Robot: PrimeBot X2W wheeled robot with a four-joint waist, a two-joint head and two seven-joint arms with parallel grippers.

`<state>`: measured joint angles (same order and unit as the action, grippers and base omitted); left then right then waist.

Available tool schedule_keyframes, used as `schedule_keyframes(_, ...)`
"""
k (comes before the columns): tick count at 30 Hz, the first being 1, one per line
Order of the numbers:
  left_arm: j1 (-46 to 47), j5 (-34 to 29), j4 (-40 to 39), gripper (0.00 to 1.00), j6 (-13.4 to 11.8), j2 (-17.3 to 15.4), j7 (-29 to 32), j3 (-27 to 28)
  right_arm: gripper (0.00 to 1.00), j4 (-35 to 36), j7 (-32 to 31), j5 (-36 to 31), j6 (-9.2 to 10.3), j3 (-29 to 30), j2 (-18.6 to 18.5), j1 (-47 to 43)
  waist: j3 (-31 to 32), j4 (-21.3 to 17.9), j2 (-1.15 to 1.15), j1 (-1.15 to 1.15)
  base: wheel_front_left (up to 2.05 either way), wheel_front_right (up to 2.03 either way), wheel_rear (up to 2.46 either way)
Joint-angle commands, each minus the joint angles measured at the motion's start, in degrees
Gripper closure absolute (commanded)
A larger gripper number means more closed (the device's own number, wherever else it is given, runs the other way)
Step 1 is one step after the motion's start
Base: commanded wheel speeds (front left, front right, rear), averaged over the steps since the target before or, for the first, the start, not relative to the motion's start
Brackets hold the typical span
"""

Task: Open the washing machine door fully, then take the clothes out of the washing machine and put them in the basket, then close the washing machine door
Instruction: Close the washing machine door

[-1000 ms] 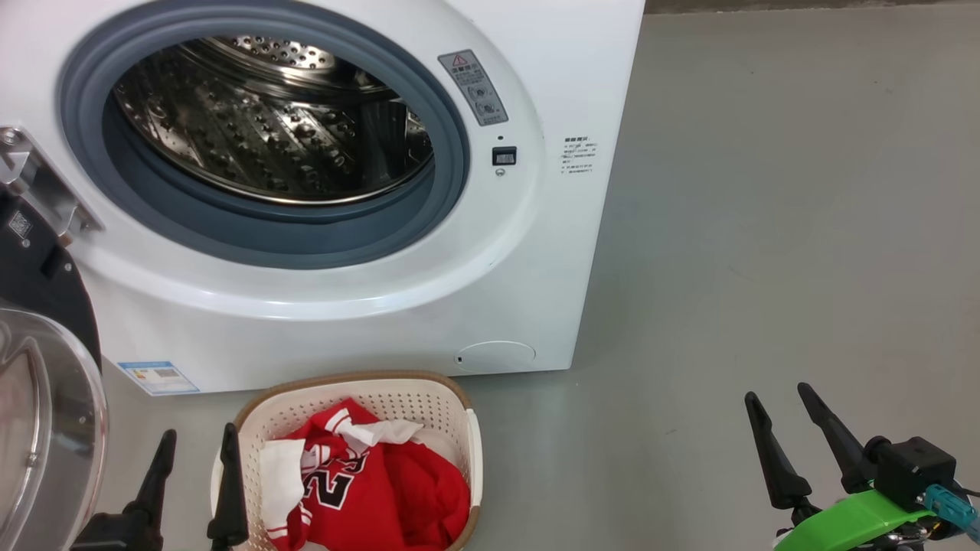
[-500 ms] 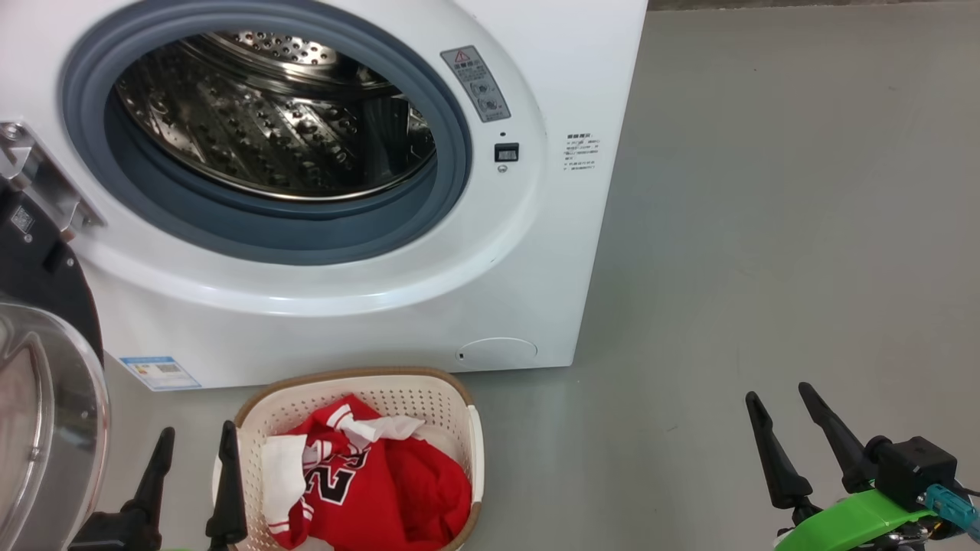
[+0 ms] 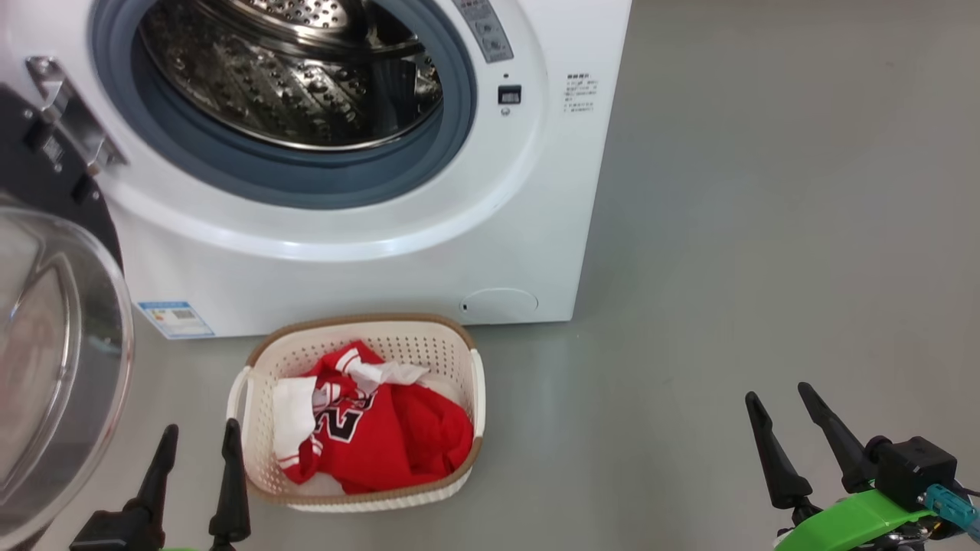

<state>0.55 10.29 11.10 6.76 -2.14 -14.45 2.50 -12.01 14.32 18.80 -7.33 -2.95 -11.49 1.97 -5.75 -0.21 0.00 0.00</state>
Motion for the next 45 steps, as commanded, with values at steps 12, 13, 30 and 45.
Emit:
schedule_keyframes(12,1.73,0.72,-1.25,0.0,-0.53,-0.74,-0.55,1.33,0.0,1.27,0.68,0.38,-0.16,-1.05,-0.85,0.71,-0.12,0.5,0.0,0.0,-0.49,0.49,0.0)
schedule_keyframes(13,1.76,0.74,-1.24,0.0,-0.53,-0.74,-0.55,1.3,0.0,1.27,0.68,0.36,-0.16,-1.06,-0.86,0.7,-0.11,0.54,0.0,0.0,0.0,0.0,0.0)
schedule_keyframes(30,-0.67,4.99,-1.87,0.0,-2.5,-0.74,-0.55,1.78,0.0,0.34,0.68,0.56,-0.16,-5.72,-1.39,2.86,0.73,7.43,0.0,0.0,0.0,0.0,0.0)
schedule_keyframes(45,-4.54,7.56,-2.97,0.0,-5.12,-0.74,-0.55,1.23,0.0,-2.63,0.68,2.1,-0.16,-13.09,-2.28,6.18,3.08,21.36,0.0,0.0,0.0,0.0,0.0)
